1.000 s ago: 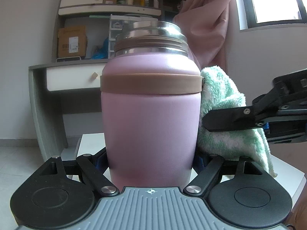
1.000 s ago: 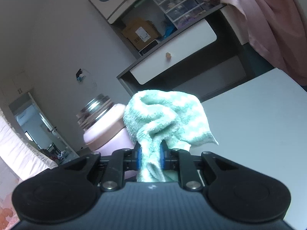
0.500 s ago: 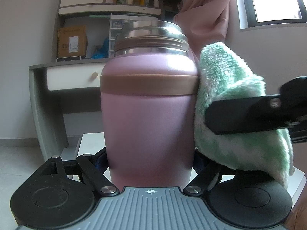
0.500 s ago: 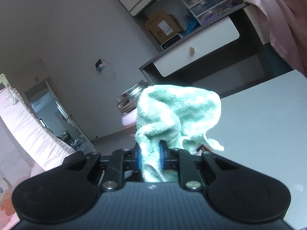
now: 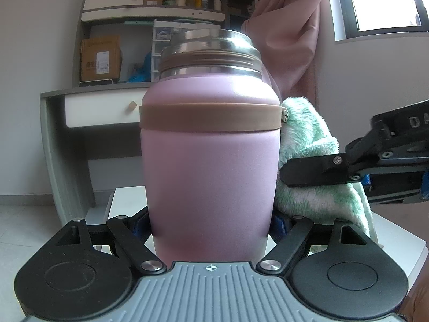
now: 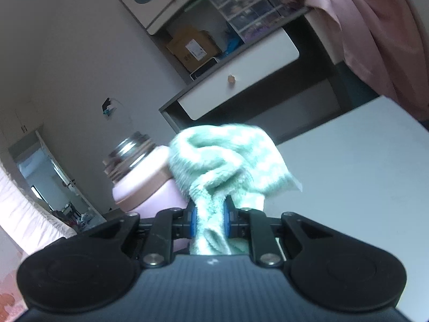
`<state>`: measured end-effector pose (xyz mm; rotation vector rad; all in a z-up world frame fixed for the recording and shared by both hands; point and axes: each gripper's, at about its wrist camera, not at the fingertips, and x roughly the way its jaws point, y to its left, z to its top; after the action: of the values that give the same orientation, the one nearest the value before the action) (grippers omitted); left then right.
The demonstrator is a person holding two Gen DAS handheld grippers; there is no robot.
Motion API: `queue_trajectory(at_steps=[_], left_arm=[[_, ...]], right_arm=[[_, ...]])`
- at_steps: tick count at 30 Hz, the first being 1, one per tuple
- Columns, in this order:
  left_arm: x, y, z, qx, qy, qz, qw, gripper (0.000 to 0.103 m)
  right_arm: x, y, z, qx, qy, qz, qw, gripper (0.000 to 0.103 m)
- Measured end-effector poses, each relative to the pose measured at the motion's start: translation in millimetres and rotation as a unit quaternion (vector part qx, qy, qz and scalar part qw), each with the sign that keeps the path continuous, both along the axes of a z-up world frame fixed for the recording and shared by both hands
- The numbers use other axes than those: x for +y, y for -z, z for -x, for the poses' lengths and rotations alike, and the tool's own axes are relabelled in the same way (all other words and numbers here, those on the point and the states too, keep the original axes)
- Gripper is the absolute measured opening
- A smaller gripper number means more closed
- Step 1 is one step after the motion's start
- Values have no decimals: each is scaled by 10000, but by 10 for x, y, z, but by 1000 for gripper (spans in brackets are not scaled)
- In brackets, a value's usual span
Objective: Clean container
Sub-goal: 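Keep rubbing the towel against the bottle side with the right gripper, then tilt the bottle in the left gripper to expose its printed side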
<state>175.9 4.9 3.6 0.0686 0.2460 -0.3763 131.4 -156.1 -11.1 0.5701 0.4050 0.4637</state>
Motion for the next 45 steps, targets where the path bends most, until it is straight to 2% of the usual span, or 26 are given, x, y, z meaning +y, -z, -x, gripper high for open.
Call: queue_trajectory(at_steps=[6,12,16,22,25,30,45], left_arm=[[-3,-9,2,8,10,-1,10000,82],[32,2,2,4,14,1,10000,82],[31,8,2,-13,16,-19,10000,82],[56,57,35,-36,103,-90,9999,87],[89,105,64,21,115,1,9999,98],[138,150,111,45,-18,153,9999,100],[231,287,365,-36,61,480,9988,101]], right_arm=[[98,-54,116,-119,-228,125,9996,17],[109,-119,232,-151,-502,7,9986,17],[128,-152,252,-245,-392,138,9988,17],[-4,-139,215,-134,-313,-25,9994,17],[-62,-135,214,-123,-289,-92,9995,17],[-117,-124,200,-140,-274,-134,9994,17],[-204,-93,209,-90,-246,-155,9995,17]])
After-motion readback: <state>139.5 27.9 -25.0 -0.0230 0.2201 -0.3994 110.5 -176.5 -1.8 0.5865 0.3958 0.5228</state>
